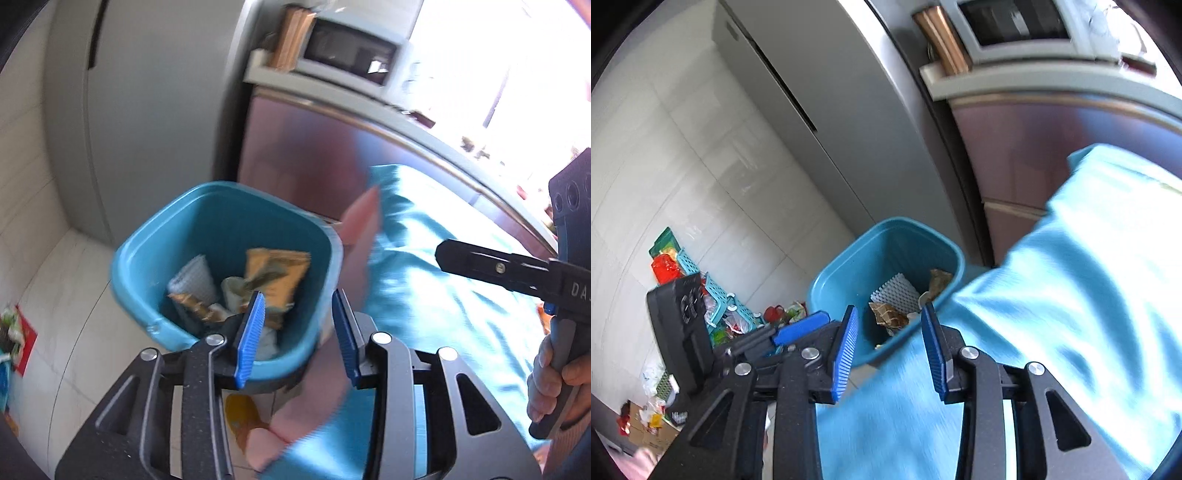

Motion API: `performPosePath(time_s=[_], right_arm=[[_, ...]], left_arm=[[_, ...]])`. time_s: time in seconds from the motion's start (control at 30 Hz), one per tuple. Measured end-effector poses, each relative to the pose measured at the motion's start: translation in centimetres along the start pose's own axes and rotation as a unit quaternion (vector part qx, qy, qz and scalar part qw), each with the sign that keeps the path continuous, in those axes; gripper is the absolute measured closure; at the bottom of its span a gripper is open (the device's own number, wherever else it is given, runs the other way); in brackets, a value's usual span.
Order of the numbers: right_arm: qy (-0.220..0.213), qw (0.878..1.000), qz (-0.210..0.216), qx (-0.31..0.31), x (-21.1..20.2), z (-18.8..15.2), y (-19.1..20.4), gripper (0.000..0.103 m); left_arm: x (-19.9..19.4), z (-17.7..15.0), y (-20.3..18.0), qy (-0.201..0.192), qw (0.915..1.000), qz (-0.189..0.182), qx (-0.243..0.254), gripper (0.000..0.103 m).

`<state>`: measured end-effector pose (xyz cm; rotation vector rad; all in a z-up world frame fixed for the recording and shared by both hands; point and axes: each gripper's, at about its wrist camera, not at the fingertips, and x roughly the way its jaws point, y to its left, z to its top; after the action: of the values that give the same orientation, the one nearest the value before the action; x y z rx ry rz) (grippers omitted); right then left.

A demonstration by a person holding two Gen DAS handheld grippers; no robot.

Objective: Collect trash
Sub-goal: 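Withdraw both open tools from the bin toward the table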

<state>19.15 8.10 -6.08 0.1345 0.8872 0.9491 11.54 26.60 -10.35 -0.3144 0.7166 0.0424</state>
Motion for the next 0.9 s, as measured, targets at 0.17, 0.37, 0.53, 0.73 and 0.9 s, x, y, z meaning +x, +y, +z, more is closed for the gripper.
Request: performPosePath(time_s=[0.17, 0.37, 0.53, 0.73, 0.9], right_arm=[[-0.043, 0.999, -0.026, 0.002, -7.0, -2.6, -1.9, 0.065], [-0.087, 0.991, -0.090, 0.040, -15.2, -5.9, -5.6, 0.065], [-0.111, 0.979, -0.151, 0.085, -20.3, -8.6, -8.8, 0.064], [-0.132, 0.960, -0.209, 0.133, -24.0, -11.1, -12.8, 0.063], [-0.149, 0.946, -0.237, 0.162, -26.7, -12.6, -15.6, 0.063]], left_arm=[[-1.3, -0.1, -5.3, -0.009, 0.9969, -0.061, 0.049, 0.062], [-1.2, -1.3, -12.8, 0.007, 0.9861, -0.131, 0.101, 0.061], [-0.6, -2.9, -19.1, 0.028, 0.9718, -0.184, 0.145, 0.060], [-0.2, -4.6, -25.9, 0.050, 0.9521, -0.235, 0.190, 0.057], [0.7, -6.0, -30.7, 0.068, 0.9368, -0.260, 0.224, 0.056]])
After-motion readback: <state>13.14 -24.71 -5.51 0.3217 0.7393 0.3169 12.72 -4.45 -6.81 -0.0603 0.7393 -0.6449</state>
